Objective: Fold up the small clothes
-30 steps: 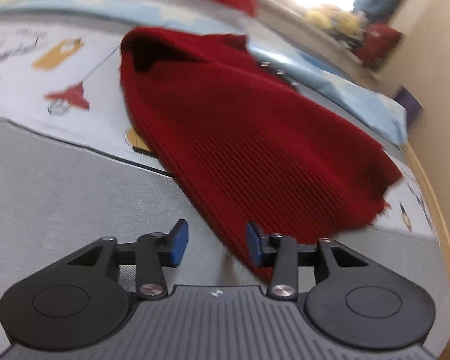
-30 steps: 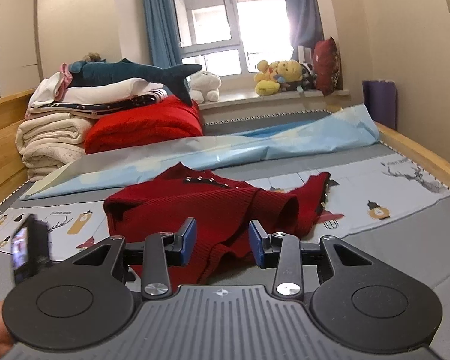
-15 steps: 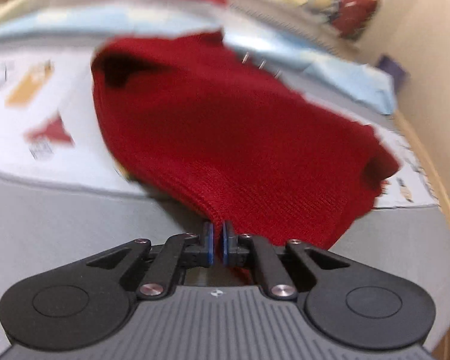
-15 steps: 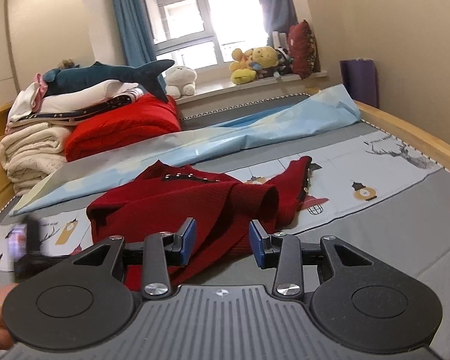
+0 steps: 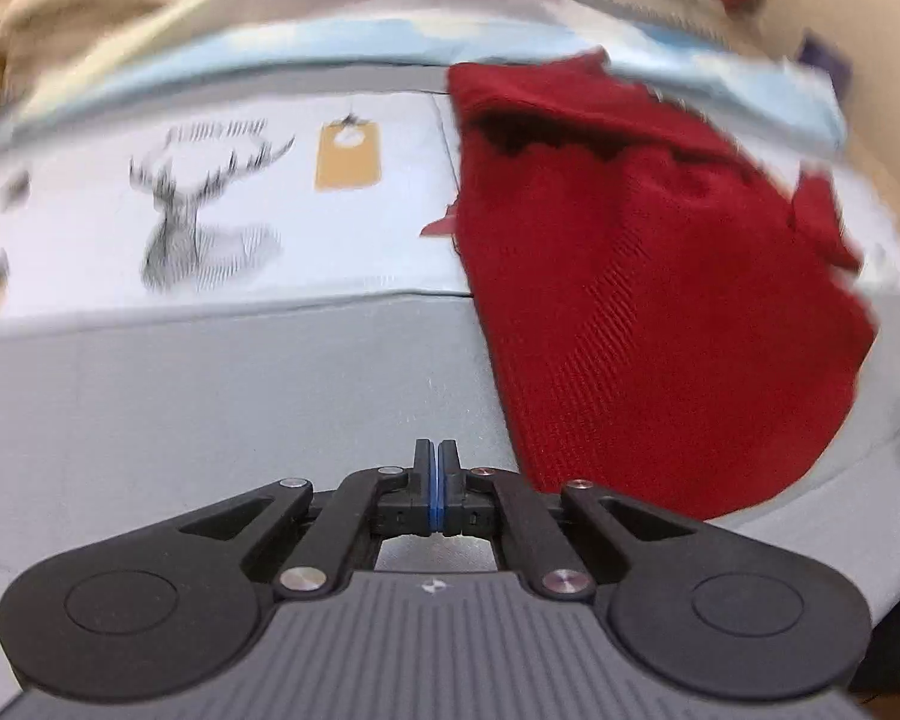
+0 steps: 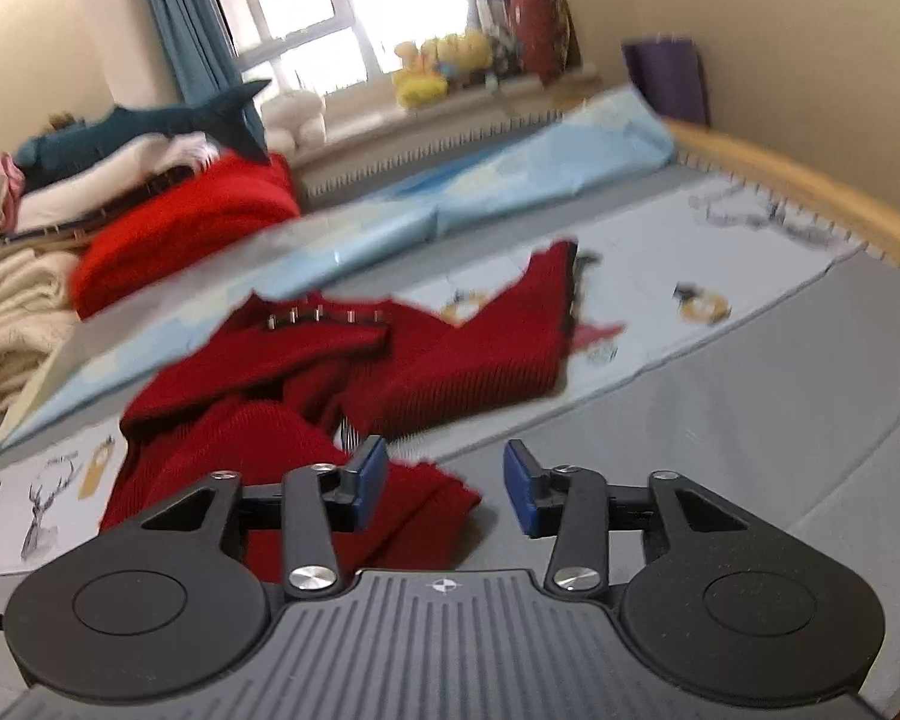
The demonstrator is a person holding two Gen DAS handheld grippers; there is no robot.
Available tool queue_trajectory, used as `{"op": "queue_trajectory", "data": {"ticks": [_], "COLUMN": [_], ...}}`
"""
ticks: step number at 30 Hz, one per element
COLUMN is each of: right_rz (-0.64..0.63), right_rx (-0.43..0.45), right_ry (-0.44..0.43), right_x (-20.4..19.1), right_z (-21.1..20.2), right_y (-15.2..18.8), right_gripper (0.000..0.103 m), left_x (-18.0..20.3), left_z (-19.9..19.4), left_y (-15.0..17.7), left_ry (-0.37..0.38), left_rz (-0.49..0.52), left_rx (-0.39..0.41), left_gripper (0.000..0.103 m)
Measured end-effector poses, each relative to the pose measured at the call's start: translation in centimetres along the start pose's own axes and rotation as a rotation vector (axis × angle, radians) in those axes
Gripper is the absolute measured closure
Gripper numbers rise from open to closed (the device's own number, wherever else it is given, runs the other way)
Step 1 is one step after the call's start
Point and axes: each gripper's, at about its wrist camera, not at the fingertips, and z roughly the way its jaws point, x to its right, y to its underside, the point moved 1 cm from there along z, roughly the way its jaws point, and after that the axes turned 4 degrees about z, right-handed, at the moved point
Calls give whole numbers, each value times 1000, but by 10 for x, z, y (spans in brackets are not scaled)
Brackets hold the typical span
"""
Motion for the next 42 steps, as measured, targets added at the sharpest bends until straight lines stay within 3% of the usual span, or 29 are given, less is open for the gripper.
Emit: {"op": "queue_trajectory", "data": {"ticks": [3,6,8,13,15,16,20,25,28,29,33,37,40,42], "right_rz": [24,46,69,222,289,311,283,298,251,233,164,125,-110,-387], "right_rx": [-84,-139,-161,-230,-273,-287,-299,-337,-351,-349,-257,21,258,354], "right_ry": [1,15,28,51,67,74,88,64,46,31,-25,-153,-204,-222], "right_x": [-4,-9,-9,9,17,20,16,12,4,2,-13,-27,-57,-79], "right_z": [30,61,81,134,153,160,181,196,199,197,168,82,-4,-45], "right_y": [3,4,2,3,7,8,7,8,6,4,-13,-44,-45,-22], "right_gripper": [55,55,55,54,54,53,49,49,65,74,78,80,80,79], "left_x": [-10,8,18,25,28,30,40,48,54,56,61,60,56,53], "left_z": [12,19,32,67,76,82,102,112,111,110,92,39,-13,-35], "left_y": [4,-8,-11,-15,-15,-15,-13,-16,-17,-17,-20,-27,-21,-6], "left_ry": [73,118,134,182,181,176,139,125,116,107,98,183,220,177], "left_rz": [-110,-61,-65,-144,-136,-126,-82,-43,-2,12,58,48,96,180], "left_rx": [-39,-6,-7,-90,-118,-132,-205,-206,-203,-201,-145,14,122,128], "left_gripper": [101,84,78,74,62,61,61,61,71,86,94,98,98,98]}}
